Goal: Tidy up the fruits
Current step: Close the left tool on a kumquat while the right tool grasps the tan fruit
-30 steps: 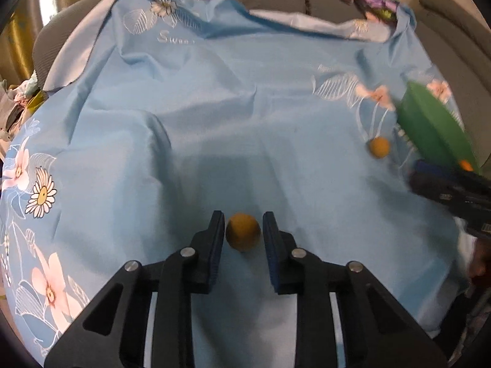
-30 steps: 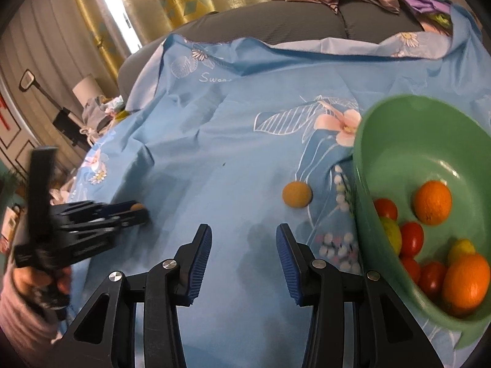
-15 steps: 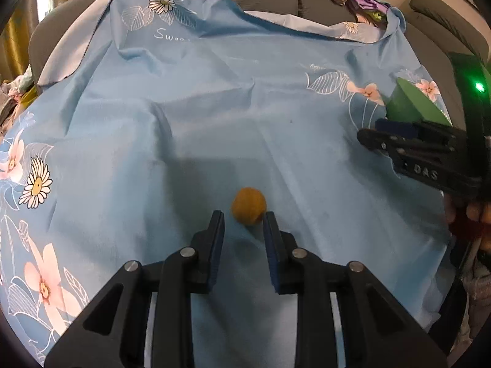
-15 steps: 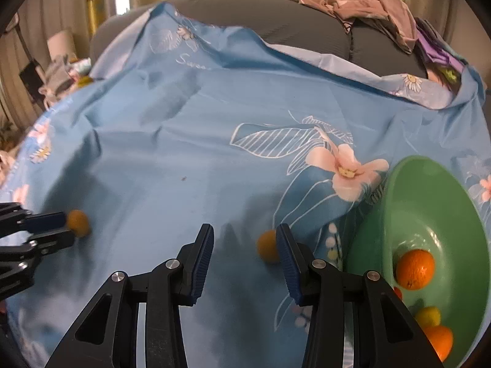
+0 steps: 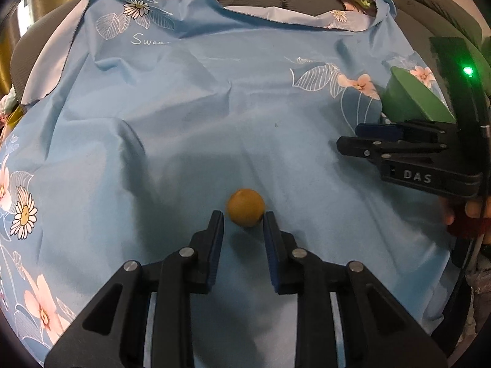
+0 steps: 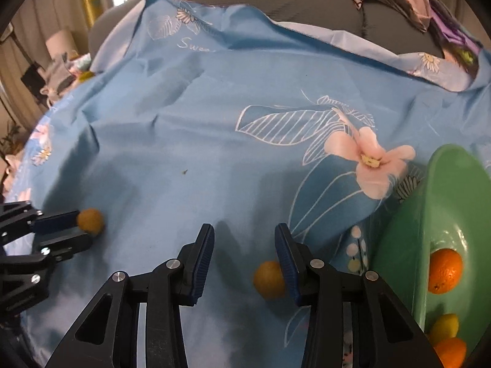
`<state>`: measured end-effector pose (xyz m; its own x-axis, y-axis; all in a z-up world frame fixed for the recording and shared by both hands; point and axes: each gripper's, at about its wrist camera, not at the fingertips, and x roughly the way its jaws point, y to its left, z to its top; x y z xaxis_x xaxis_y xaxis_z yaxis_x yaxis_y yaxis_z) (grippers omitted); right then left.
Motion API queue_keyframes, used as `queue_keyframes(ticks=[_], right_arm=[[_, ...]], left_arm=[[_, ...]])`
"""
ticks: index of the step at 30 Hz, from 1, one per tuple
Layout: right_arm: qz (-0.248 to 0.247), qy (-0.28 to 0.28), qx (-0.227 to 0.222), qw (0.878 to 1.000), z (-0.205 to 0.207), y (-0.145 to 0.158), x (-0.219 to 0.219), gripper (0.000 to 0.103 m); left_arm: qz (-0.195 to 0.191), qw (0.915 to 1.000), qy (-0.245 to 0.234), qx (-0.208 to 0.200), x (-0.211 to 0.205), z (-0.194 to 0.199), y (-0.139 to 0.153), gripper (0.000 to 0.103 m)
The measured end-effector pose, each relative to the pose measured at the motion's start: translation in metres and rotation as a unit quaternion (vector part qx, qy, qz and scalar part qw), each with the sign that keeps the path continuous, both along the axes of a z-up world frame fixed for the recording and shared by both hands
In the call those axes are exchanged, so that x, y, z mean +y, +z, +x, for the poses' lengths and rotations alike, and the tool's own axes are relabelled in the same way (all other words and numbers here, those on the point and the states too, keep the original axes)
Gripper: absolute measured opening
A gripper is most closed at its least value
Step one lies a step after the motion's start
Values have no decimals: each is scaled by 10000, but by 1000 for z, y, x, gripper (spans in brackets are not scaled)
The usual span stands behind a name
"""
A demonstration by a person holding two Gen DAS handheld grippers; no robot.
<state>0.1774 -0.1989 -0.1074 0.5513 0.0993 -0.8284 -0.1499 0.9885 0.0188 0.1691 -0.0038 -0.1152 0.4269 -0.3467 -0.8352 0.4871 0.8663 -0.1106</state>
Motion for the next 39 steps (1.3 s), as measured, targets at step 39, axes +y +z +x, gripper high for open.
queue_keyframes(ticks=[39], right_arm=[[135, 481, 232, 9985, -53, -9, 7, 38]], left_arm=[[46, 9998, -151, -98, -15, 0, -7, 25]])
